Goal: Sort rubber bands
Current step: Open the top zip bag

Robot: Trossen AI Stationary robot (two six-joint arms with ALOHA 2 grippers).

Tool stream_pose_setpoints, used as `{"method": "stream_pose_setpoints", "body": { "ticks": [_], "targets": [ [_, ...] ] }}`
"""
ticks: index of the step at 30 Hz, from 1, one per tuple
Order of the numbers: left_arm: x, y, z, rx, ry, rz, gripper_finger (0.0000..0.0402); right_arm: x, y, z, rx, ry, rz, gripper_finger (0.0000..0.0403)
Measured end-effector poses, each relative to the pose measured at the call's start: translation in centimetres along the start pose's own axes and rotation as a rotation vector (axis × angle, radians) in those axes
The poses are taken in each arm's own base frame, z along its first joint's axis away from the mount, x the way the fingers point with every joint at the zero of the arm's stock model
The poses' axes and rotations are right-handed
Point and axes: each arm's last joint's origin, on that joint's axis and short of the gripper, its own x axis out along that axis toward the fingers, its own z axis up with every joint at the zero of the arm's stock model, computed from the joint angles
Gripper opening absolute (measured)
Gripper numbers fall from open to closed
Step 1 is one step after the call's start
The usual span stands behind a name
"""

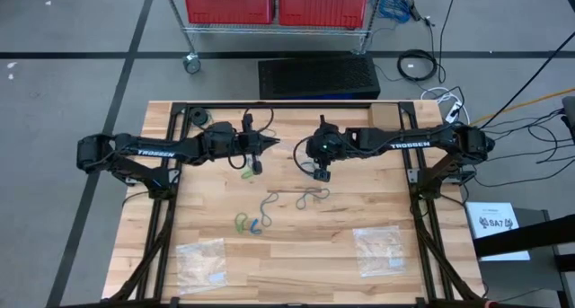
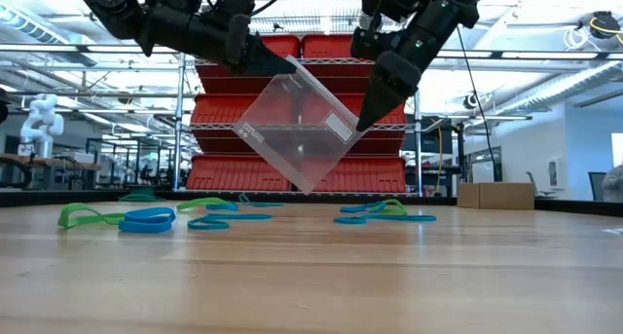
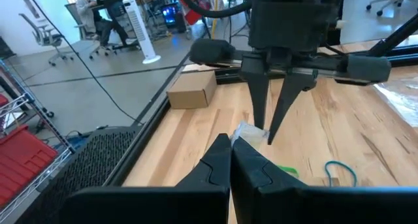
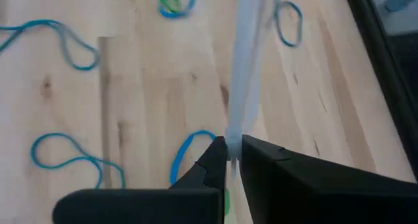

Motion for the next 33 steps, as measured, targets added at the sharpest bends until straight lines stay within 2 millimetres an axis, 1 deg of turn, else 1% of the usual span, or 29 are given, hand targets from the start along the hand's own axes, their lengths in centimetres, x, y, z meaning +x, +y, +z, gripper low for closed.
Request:
{"method": "stream_pose_setpoints", "body": {
  "ticks": [4,7,8,10,13,15,19,23,26,33],
  "targets": [
    [0.0,0.0,-0.1,-0.005,0.012,-0.003,0.0000,0.0,-0.1,-0.2,0.030,0.025,-0.036,0.0030],
    [0.0,0.1,0.2,-0.007,-0.011,0.010,0.0000,0.0,0.0,-0.9,0.021,0.089,-0.039,0.0043],
    [-0.1,0.1,0.2,-0.008,-0.013,0.011,0.0000,-0.1,-0.1,-0.9,0.020,0.092,-0.038,0.0047],
    [0.0,0.1,0.1,-0.008,0.000,0.008,0.0000,-0.9,-0.2,-0.4,0.015,0.115,-0.048,0.0054],
    [0.0,0.0,0.0,-0.008,0.005,0.006,0.0000,-2.7,-0.6,0.4,-0.008,0.212,-0.055,0.0063],
    [0.0,0.0,0.0,-0.008,0.002,0.006,0.0000,-3.9,-0.8,1.1,0.002,0.232,-0.052,0.0064],
    [0.0,0.1,0.1,-0.008,-0.006,0.007,0.0000,-5.4,-1.1,3.4,0.006,0.117,-0.055,0.0057],
    [0.0,0.0,0.0,-0.009,0.002,0.004,0.0000,-5.5,-1.1,5.0,-0.020,-0.024,-0.060,0.0031],
    [0.0,0.0,0.0,-0.011,0.004,0.002,0.0000,-5.3,-0.9,5.7,-0.033,-0.091,-0.064,0.0005],
    [0.0,0.0,0.0,-0.034,-0.001,-0.002,0.0000,-4.4,-0.4,6.0,-0.047,-0.104,-0.058,0.0001]
  ]
}}
